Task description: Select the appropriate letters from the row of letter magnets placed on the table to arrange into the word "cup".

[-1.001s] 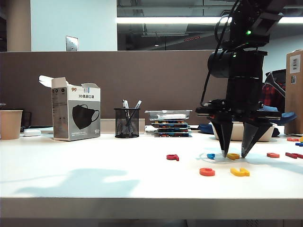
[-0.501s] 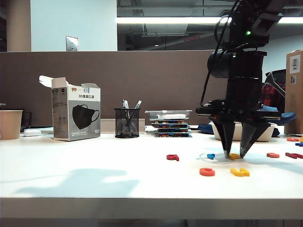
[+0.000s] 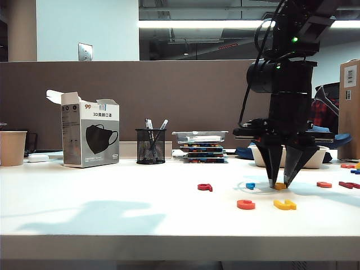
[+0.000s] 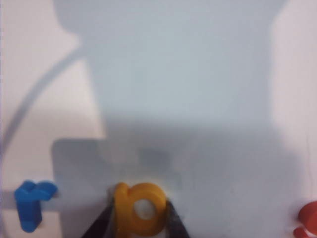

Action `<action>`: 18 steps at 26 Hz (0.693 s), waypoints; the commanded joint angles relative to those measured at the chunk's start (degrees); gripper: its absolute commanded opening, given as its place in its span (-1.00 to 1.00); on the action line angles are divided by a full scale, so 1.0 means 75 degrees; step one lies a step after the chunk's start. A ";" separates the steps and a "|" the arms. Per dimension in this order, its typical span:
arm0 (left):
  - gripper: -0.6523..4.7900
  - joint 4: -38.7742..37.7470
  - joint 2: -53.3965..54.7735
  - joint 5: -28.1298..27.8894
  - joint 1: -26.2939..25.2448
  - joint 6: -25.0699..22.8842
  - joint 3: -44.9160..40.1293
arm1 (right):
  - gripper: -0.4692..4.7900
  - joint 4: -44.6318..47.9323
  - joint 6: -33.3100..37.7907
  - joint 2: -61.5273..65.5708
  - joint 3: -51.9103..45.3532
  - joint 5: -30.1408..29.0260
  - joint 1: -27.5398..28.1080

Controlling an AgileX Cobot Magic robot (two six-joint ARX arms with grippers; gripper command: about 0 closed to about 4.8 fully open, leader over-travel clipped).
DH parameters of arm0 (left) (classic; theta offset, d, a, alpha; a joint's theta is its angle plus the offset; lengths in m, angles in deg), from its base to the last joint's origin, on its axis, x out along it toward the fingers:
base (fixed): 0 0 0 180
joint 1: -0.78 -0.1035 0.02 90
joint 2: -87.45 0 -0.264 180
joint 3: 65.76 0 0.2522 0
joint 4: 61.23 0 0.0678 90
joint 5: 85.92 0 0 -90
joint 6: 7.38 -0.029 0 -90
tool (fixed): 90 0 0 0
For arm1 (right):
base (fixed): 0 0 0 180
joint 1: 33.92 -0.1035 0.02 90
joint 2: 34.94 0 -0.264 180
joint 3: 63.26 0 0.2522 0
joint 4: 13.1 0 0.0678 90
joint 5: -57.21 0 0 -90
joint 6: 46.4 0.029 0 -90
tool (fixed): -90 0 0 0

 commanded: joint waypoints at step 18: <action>-0.78 0.0050 -0.0020 -0.0023 0.0003 0.0020 0.0026 | -0.43 -0.0204 0.0023 -0.0402 0.0012 0.0006 -0.0003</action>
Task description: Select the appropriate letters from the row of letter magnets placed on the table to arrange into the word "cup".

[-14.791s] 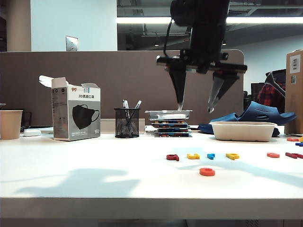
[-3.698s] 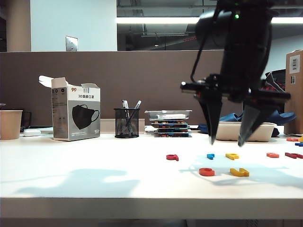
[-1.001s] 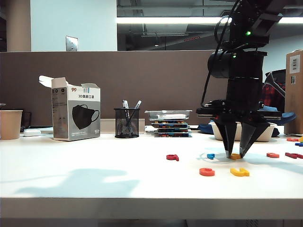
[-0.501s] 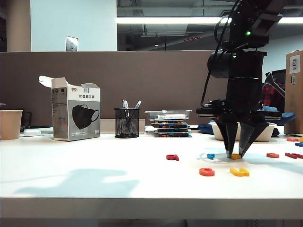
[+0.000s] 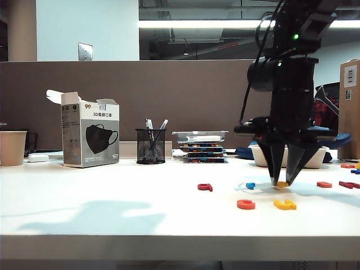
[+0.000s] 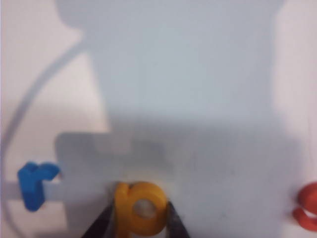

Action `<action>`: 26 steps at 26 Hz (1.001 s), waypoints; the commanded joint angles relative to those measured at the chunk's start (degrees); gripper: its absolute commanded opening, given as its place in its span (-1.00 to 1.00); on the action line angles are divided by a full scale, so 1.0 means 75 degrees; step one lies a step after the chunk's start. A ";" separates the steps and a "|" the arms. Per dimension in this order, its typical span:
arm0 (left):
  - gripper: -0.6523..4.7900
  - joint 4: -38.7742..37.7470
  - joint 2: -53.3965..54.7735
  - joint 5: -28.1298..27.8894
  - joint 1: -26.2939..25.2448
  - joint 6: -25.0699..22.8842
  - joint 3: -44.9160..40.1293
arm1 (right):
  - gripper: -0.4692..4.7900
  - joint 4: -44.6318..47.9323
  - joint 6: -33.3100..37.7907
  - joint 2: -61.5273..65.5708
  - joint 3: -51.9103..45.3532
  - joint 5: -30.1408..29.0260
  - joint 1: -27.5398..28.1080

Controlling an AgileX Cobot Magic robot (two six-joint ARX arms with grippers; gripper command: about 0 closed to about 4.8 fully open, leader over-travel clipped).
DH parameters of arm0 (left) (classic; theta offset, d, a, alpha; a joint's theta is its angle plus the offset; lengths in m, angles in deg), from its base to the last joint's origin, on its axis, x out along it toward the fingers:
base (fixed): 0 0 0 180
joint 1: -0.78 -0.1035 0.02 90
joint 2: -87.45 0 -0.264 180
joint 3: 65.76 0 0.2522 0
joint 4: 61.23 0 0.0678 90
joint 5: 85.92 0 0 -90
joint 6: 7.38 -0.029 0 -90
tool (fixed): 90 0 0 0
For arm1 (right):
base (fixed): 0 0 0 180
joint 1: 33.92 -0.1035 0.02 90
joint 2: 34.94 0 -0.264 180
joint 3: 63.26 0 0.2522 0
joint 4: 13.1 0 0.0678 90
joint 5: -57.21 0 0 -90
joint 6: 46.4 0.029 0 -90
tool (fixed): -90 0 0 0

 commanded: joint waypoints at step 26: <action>-0.78 0.0047 -0.0020 -0.0023 0.0003 0.0020 0.0026 | -0.43 0.0522 0.0175 -0.3558 -0.2911 0.0006 -0.0009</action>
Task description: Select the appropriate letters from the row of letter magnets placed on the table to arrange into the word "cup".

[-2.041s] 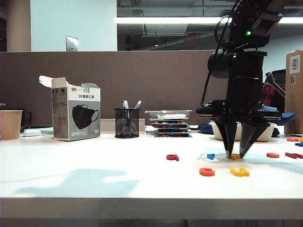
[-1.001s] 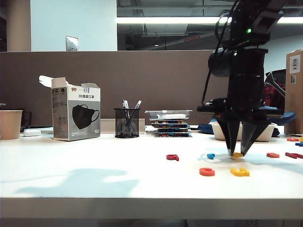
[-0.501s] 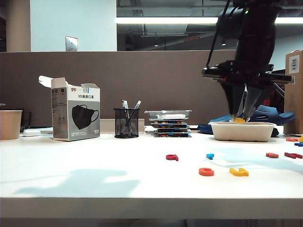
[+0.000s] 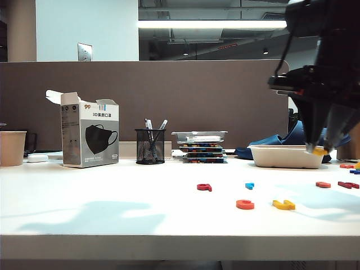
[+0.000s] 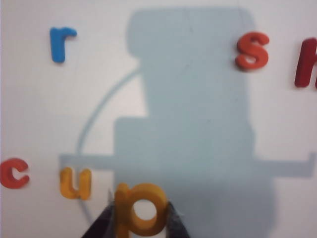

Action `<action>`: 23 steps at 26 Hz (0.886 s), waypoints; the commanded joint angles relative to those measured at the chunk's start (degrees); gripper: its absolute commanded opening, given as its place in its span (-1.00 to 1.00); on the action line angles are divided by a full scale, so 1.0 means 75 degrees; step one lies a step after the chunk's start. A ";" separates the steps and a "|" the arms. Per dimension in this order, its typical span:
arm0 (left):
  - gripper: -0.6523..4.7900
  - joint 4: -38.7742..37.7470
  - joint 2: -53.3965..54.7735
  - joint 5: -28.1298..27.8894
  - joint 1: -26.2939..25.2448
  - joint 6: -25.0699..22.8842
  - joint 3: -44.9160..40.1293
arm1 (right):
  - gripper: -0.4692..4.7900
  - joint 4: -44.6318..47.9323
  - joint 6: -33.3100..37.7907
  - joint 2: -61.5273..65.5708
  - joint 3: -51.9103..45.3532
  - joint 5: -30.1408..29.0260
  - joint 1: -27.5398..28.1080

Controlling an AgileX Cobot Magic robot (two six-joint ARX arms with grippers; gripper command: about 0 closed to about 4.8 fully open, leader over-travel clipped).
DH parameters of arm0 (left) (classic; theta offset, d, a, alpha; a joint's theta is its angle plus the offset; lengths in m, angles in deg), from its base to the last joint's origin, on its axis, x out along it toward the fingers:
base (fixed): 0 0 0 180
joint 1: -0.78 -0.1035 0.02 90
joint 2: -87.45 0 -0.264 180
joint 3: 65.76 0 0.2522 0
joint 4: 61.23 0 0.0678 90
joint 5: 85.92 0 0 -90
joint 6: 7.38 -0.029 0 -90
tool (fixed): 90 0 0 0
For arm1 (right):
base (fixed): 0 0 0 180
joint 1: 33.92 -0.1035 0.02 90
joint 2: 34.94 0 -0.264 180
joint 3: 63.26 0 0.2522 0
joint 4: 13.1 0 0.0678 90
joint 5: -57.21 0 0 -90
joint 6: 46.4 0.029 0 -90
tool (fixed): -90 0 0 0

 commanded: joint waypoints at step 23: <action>-0.78 0.0050 -0.0020 -0.0023 0.0003 0.0020 0.0026 | -0.43 0.1947 0.0408 -0.0134 -0.1810 -0.0723 -0.0006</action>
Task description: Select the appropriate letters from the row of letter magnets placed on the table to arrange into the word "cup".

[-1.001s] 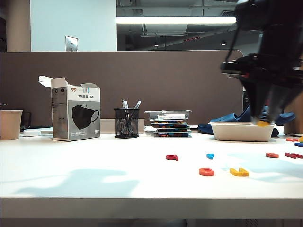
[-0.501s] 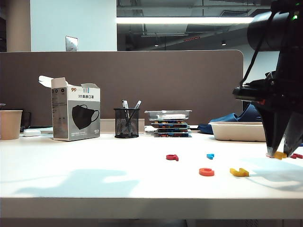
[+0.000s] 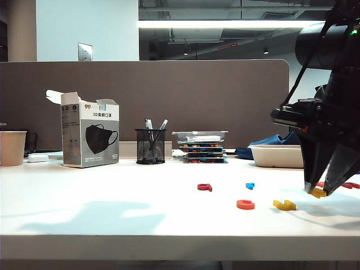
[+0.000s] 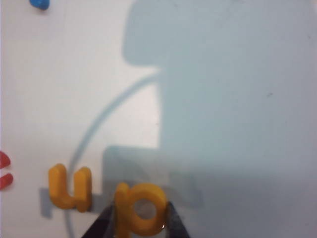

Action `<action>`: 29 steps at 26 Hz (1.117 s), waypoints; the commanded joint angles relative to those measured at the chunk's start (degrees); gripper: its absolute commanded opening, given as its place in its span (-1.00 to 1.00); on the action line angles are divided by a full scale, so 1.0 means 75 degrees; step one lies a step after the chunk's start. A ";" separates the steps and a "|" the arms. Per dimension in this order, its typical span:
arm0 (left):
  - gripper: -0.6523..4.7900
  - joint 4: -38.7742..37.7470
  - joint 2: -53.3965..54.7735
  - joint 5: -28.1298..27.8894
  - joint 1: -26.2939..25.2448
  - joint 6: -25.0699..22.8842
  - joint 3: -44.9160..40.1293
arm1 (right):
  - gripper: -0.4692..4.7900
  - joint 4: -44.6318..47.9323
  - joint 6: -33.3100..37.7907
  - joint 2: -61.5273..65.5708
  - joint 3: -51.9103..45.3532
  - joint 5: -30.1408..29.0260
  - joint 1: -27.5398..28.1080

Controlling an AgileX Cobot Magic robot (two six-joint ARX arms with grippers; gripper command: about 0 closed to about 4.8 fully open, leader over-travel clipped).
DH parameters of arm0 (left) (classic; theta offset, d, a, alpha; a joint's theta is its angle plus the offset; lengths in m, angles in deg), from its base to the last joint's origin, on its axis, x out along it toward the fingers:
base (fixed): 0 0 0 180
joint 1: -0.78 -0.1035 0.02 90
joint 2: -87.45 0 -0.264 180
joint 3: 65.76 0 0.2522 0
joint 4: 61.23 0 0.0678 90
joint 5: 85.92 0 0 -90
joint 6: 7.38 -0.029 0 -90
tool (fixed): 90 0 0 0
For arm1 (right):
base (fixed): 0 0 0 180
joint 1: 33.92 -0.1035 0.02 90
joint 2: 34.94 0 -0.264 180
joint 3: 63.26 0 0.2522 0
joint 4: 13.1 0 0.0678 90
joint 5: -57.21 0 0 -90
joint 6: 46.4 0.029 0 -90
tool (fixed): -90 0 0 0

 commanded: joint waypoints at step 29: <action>-0.78 0.0050 -0.0020 -0.0023 0.0003 0.0020 0.0026 | -0.16 -0.0259 0.0201 0.0638 0.0006 0.0507 0.0003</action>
